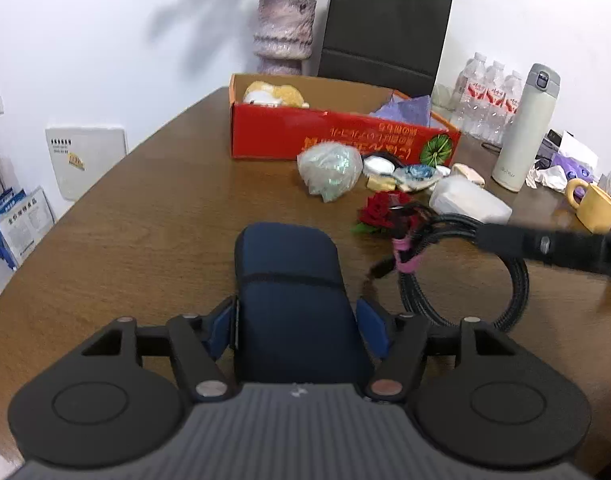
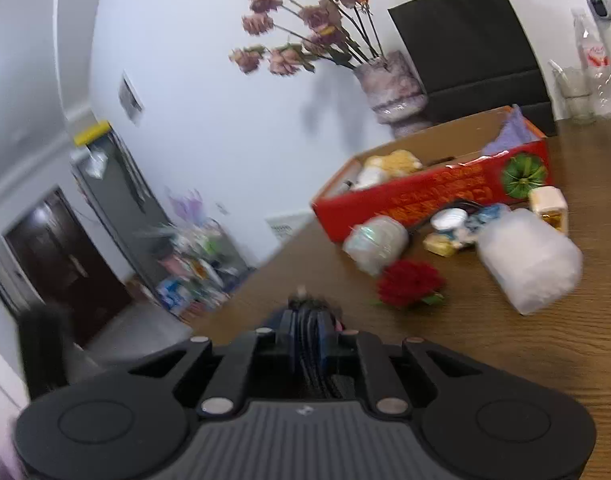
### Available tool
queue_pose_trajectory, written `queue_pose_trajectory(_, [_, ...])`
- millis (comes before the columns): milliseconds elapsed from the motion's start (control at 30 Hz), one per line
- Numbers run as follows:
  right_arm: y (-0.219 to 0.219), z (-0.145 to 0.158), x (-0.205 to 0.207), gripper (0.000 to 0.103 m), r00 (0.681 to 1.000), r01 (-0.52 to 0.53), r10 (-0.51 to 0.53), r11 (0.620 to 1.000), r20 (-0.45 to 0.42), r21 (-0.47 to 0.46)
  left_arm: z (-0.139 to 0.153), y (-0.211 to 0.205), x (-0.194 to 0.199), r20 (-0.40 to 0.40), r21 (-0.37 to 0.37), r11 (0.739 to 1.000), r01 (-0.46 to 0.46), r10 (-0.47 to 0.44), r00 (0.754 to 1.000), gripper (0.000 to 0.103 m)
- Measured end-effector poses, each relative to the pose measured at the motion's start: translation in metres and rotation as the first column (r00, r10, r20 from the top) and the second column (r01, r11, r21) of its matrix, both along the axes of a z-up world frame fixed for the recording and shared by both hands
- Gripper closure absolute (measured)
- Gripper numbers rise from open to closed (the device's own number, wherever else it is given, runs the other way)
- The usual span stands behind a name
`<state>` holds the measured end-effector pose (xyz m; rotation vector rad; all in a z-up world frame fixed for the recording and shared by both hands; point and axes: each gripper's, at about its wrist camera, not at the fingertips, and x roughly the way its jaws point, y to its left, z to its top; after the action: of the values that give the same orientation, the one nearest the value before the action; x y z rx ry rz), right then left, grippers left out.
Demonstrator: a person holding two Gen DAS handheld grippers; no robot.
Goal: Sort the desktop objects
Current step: 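Put the navy case in the box with left tool while right puts braided cable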
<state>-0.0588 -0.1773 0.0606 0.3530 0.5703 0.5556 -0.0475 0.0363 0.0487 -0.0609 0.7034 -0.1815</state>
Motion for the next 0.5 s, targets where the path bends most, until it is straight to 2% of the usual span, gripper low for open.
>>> queue_pose_trajectory(67, [0.008, 0.001, -0.003, 0.090, 0.999, 0.036, -0.036, 0.993, 0.000, -0.112, -0.002, 0.001, 0.007, -0.002, -0.008, 1.000, -0.006, 0.006, 1.000, 0.027])
queue_pose_trajectory(100, [0.009, 0.000, -0.003, 0.090, 0.999, 0.049, -0.050, 0.988, -0.003, -0.144, -0.004, 0.002, 0.012, -0.013, -0.014, 1.000, -0.018, 0.018, 1.000, 0.027])
queue_pose_trajectory(233, [0.010, -0.007, -0.002, 0.090, 0.998, 0.056, -0.058, 0.989, -0.009, -0.138, -0.010, 0.002, 0.028, -0.031, -0.025, 0.999, -0.032, 0.031, 0.999, 0.033])
queue_pose_trajectory(433, [0.026, -0.011, 0.010, 0.088, 0.999, 0.053, -0.053, 0.984, 0.003, -0.172, -0.011, -0.009, 0.028, 0.010, 0.031, 0.999, -0.010, 0.009, 1.000, 0.041])
queue_pose_trajectory(500, [0.033, -0.011, 0.013, 0.091, 0.998, 0.057, -0.055, 0.981, 0.013, -0.183, -0.010, -0.010, 0.026, 0.019, 0.039, 0.999, -0.015, 0.014, 1.000, 0.042])
